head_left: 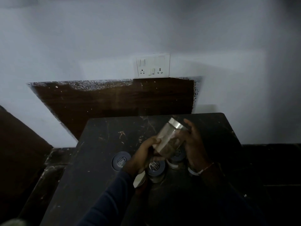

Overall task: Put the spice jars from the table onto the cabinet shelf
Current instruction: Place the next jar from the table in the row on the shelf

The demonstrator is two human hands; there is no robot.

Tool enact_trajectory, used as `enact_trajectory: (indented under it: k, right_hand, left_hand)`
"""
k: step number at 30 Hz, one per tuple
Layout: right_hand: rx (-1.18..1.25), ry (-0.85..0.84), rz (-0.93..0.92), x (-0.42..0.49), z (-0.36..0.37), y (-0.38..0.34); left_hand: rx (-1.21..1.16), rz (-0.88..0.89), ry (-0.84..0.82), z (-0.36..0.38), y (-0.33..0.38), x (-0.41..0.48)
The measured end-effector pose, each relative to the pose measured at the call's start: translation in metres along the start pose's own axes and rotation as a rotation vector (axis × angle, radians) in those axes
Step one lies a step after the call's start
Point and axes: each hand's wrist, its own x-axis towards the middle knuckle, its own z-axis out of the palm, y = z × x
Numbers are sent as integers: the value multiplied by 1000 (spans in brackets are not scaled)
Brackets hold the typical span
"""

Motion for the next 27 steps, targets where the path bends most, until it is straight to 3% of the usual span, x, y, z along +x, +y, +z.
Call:
enact_trajectory:
  k: [3, 8, 11, 13, 17, 20, 24, 27]
  right_hand:
    - [102, -92, 83, 6, 19, 1]
    - [53, -103, 137, 8, 49, 15]
    - [182, -160, 208, 0, 55, 15]
    - [274, -181, 242, -1, 51, 10]
    - [483, -117, 266, 3, 40, 12]
    - [364, -144, 239, -1, 47, 16]
    - [-3, -61, 133, 9, 50, 22]
    - [31, -88, 122, 7, 52, 25]
  left_hand:
    - [-34, -7, 6, 3, 6, -11]
    - [472, 341, 463, 17, -5, -15]
    - [668, 483, 574, 19, -9, -22]
    - [608, 478, 503, 16, -1, -28]
    - [205, 271, 303, 7, 21, -34]
    - [97, 128, 199, 10, 18, -32]
    - [284, 334, 304, 10, 4, -35]
    - [436, 397, 330, 3, -1, -34]
